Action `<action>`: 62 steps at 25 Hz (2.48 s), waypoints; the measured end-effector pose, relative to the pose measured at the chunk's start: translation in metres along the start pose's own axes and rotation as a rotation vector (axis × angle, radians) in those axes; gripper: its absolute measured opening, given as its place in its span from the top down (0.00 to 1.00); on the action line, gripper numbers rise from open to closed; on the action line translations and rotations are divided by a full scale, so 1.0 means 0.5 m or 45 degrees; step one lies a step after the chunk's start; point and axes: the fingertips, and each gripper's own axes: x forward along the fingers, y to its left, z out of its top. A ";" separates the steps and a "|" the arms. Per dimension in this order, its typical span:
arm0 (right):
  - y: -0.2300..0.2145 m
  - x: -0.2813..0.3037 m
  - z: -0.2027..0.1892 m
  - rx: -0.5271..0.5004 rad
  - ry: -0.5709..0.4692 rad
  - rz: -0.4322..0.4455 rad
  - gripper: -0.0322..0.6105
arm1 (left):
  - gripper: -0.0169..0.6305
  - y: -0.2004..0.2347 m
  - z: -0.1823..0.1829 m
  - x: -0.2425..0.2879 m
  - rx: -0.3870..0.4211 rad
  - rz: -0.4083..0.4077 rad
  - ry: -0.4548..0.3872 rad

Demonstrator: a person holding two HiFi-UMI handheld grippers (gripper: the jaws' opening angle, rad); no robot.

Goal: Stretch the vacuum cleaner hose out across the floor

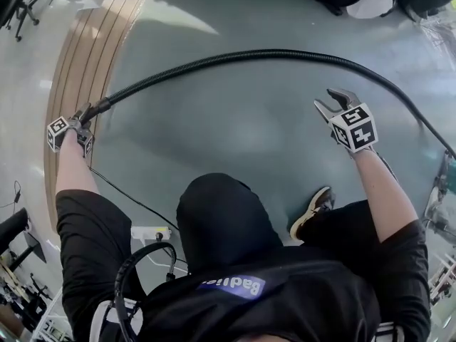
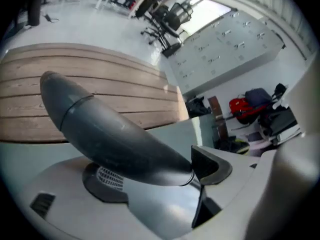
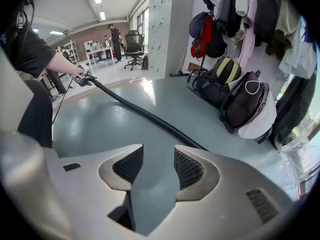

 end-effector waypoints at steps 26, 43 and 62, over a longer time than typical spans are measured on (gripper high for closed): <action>0.182 0.083 0.214 -0.187 -0.139 0.133 0.67 | 0.37 -0.318 -0.421 0.104 1.209 -0.746 0.566; -0.002 0.056 0.111 -0.209 -0.378 0.291 0.67 | 0.69 -0.714 -0.997 0.121 1.923 -1.013 0.782; -0.141 -0.197 0.263 -0.257 -0.344 0.429 0.67 | 0.96 -1.203 -0.850 -0.208 2.108 -1.106 0.365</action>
